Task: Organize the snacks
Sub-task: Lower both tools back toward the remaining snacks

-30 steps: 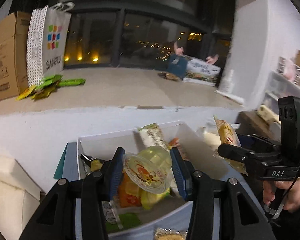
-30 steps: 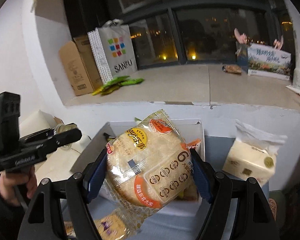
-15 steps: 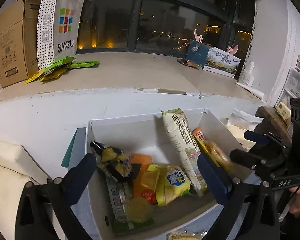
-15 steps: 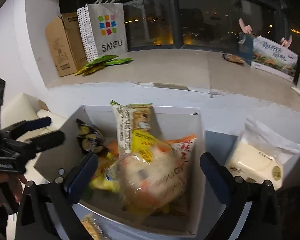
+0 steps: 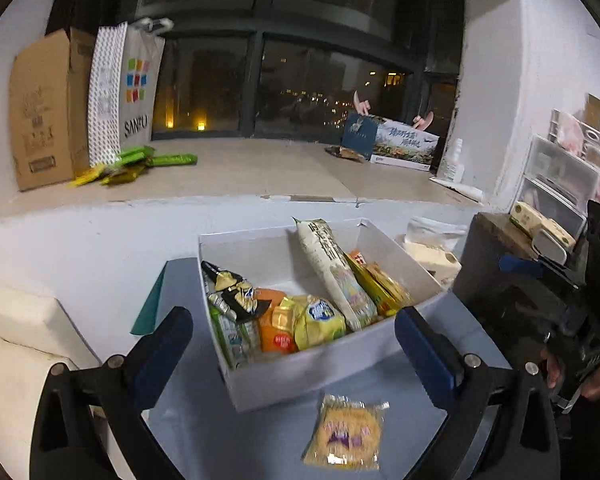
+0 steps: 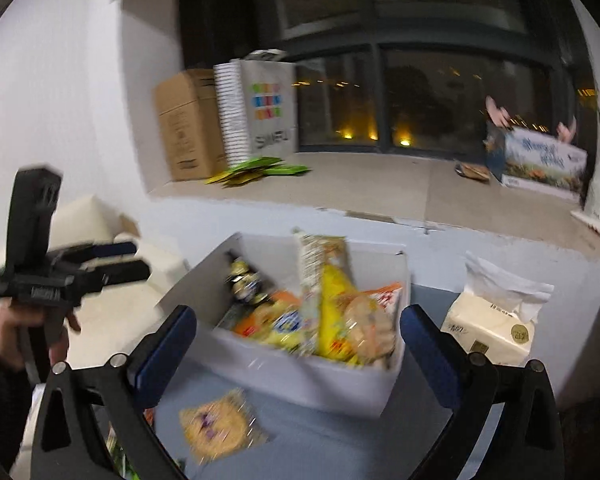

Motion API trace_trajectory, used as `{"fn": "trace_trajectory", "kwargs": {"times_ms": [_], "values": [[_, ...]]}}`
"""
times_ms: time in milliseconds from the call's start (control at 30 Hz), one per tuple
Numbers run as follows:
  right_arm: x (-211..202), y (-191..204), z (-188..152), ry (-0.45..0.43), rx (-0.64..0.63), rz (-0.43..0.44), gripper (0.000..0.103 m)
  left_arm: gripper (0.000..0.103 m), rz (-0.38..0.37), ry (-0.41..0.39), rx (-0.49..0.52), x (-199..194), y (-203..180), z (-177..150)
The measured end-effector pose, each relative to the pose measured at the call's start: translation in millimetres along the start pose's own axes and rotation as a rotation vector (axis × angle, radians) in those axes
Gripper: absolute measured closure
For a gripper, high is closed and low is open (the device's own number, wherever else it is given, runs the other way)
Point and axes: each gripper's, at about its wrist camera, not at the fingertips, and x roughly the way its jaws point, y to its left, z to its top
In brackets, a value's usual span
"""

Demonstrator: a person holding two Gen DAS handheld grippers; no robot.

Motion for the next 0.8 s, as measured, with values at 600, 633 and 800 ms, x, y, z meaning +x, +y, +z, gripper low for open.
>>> {"fn": "trace_trajectory", "kwargs": {"times_ms": [600,633,800], "values": [[-66.2,74.3,-110.8,0.036,0.025,0.105,0.0,0.0,-0.042,0.037,-0.056,-73.5,-35.4,-108.1],[-69.6,75.3,-115.8,0.037,0.029,0.097,0.0,0.0,-0.046,0.039,-0.062,-73.7,-35.5,-108.8],[-76.5,76.2,-119.5,0.043,0.029,0.079,0.0,0.0,-0.051,0.027,-0.058,-79.2,-38.1,-105.6]]}}
